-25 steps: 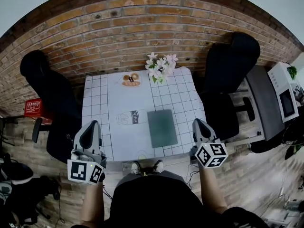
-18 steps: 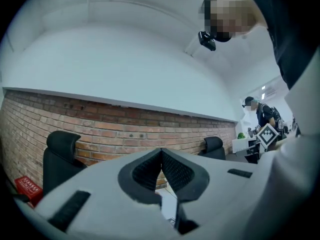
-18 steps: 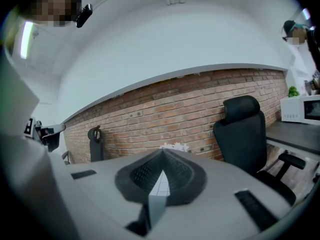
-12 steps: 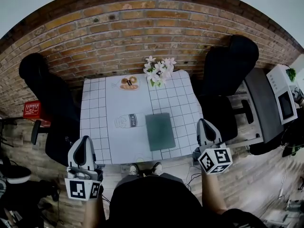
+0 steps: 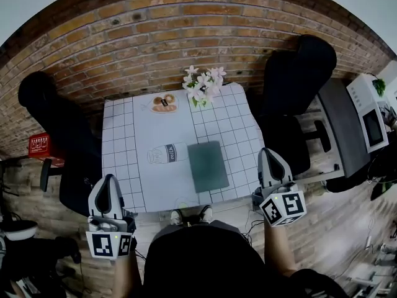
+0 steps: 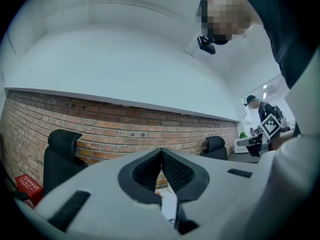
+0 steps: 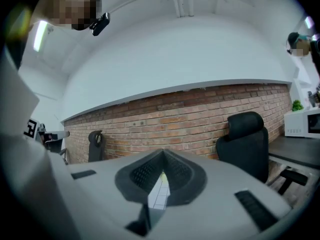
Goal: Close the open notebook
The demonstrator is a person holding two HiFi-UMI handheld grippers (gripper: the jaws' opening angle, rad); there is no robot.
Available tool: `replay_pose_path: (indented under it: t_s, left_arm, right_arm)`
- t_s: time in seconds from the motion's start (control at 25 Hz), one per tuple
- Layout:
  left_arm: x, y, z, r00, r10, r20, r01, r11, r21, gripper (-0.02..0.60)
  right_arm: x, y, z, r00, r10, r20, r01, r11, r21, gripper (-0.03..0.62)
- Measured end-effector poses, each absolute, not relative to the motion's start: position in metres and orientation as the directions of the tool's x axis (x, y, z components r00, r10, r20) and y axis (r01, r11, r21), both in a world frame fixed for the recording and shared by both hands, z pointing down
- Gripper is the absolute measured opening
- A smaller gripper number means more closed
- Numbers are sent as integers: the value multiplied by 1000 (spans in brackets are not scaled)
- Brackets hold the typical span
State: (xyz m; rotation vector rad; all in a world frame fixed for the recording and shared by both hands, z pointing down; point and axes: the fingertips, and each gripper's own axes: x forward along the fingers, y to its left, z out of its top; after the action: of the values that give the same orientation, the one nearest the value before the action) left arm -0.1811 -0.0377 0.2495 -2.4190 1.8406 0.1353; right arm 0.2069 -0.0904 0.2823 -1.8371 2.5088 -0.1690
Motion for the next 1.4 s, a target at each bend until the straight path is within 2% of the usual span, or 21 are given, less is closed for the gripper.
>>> replay_pose_path:
  t_s: [0.8, 1.4]
  left_arm:
    - [-151, -67, 237, 375, -912, -167, -927, -375, -33, 25]
    - [-154, -65, 247, 359, -922, -146, -933, -360, -19, 25]
  right_arm:
    - [166, -90, 255, -374, -925, -68, -926, 376, -19, 14]
    - [169, -90, 263, -373, -927, -33, -928, 374, -4, 14]
